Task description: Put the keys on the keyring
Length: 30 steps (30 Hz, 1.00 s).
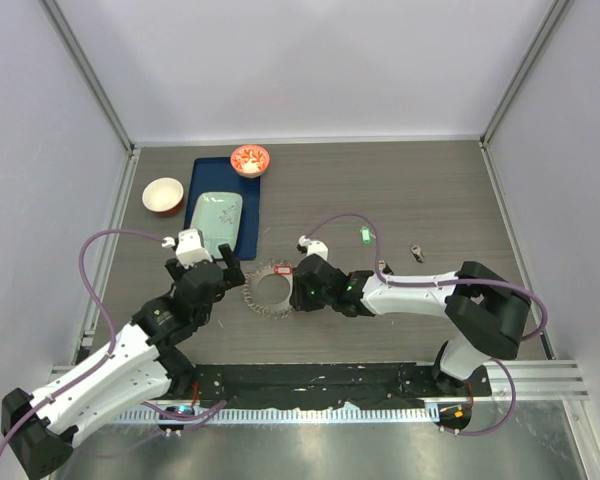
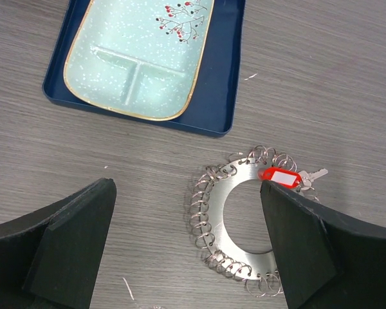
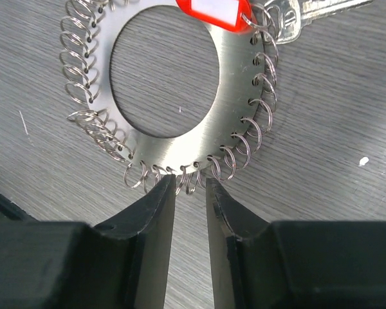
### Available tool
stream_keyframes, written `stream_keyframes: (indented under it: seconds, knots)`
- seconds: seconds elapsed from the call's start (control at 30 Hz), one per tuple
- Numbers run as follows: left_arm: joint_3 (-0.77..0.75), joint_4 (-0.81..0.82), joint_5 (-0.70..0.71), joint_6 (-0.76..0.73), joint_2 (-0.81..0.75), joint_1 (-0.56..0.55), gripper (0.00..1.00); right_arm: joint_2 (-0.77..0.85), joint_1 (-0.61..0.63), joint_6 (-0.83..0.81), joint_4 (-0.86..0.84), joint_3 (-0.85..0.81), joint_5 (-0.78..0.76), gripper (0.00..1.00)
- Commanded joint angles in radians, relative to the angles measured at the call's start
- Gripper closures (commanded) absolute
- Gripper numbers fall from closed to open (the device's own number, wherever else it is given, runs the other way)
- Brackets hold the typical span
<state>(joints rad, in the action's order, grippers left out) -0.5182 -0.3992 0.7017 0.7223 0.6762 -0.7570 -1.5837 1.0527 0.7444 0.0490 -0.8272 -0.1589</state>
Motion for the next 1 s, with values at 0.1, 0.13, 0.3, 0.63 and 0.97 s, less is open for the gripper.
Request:
stream_keyframes:
  seconds: [0.1,0.13,0.3,0.63,0.97]
  knots:
    - [0.044,0.12,0.019,-0.044,0.02,0.001,0.0,-0.038,0.006,0.021,-0.043,-0.036,0.021,0.73]
    - [0.05,0.126,0.022,-0.055,0.029,0.002,0.0,-0.044,0.006,0.019,-0.044,-0.036,0.025,0.74]
    - [0.063,0.142,0.047,-0.073,0.055,0.002,0.0,-0.044,0.006,-0.007,-0.032,-0.041,0.039,0.82]
    - [0.07,0.165,0.013,-0.07,0.059,0.002,0.0,0.011,-0.023,-0.413,0.178,-0.124,-0.1,0.99]
    - [0.083,0.166,0.019,-0.058,0.04,0.002,0.0,0.023,-0.053,-0.544,0.123,-0.1,-0.073,0.99]
